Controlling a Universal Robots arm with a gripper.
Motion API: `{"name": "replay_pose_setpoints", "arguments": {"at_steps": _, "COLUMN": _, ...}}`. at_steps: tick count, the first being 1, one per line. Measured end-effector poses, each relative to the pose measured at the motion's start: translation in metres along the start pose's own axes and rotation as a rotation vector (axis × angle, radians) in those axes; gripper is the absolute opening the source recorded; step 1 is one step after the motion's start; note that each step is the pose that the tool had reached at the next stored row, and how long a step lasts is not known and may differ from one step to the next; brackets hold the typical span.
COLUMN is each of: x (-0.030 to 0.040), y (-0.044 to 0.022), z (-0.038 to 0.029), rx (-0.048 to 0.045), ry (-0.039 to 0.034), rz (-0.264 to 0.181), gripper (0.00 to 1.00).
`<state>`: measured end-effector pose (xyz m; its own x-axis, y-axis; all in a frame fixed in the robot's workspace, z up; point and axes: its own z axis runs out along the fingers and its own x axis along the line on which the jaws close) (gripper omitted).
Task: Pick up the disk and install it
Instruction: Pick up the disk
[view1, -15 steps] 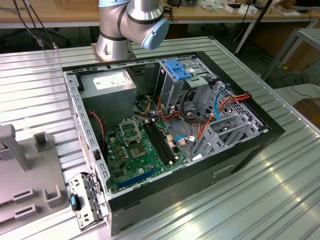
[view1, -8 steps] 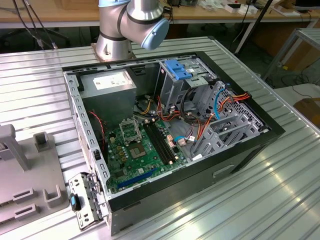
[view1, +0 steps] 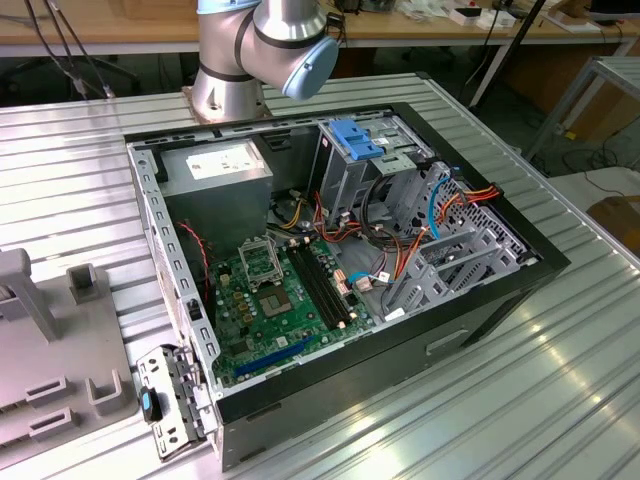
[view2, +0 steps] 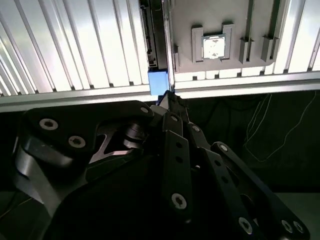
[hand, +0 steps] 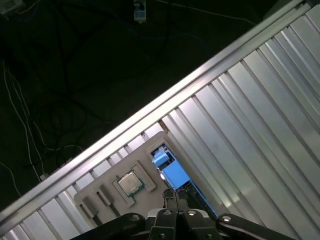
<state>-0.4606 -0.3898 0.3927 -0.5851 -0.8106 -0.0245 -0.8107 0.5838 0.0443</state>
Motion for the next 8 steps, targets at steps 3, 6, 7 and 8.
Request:
{"name": "replay_pose_setpoints", "arguments": {"at_steps": 3, "x": 0.0000, "y": 0.0000, "z": 0.0000, "rx": -0.0006, "ry": 0.0011, "rz": -0.025, "gripper": 0.11}}
{"name": "replay_pose_setpoints", "arguments": {"at_steps": 6, "x": 0.0000, "y": 0.0000, "z": 0.0000, "rx": -0.0013, "ry": 0.0024, "rz": -0.054, "gripper": 0.11}}
{"name": "replay_pose_setpoints", "arguments": {"at_steps": 7, "x": 0.0000, "y": 0.0000, "z": 0.0000, "rx": -0.0016, "ry": 0.0030, "rz": -0.067, "gripper": 0.11}}
{"name": "replay_pose_setpoints", "arguments": {"at_steps": 8, "x": 0.0000, "y": 0.0000, "z": 0.0000, "rx": -0.0020, "ry": 0.0035, "rz": -0.079, "gripper": 0.11}}
